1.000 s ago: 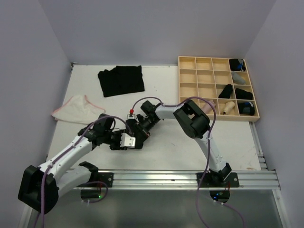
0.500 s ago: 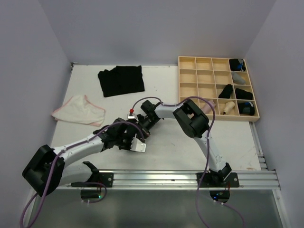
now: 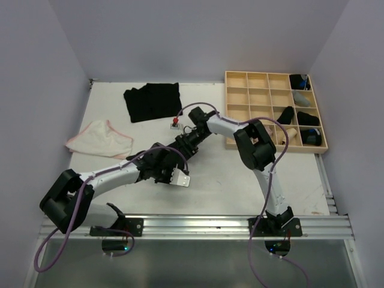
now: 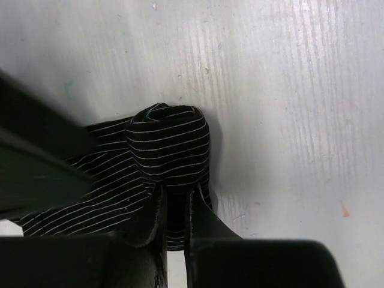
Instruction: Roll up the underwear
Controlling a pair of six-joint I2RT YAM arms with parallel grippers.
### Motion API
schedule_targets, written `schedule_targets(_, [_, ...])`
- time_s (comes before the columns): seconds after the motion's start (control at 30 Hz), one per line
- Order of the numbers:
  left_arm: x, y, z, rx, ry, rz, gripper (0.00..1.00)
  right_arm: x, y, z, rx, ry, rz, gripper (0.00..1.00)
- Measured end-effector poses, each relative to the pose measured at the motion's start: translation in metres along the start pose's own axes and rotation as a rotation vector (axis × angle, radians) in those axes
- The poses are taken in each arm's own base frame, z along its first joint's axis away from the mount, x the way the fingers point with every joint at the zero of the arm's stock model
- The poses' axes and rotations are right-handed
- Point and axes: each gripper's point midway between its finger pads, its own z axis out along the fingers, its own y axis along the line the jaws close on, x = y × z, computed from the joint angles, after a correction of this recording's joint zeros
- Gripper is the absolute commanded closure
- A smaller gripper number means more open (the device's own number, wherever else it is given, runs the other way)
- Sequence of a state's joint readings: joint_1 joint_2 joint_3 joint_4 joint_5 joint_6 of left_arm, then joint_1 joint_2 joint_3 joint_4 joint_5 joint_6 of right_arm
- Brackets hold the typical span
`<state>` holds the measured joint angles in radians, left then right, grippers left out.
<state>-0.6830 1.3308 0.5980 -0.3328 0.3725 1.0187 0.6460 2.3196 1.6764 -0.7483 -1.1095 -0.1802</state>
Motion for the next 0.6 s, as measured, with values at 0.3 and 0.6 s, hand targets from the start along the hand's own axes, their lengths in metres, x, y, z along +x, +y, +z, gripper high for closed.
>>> schedule_targets(0.3, [-0.009, 0.003, 0.008, 0.185, 0.002, -0.092, 1.0, -0.051, -0.015, -0.129, 0.353, -0.213, -0.219, 0.36])
schedule_targets(0.6, [-0.009, 0.02, 0.011, 0.518, -0.113, -0.553, 1.0, -0.017, 0.068, -0.18, 0.501, -0.279, -0.455, 0.42])
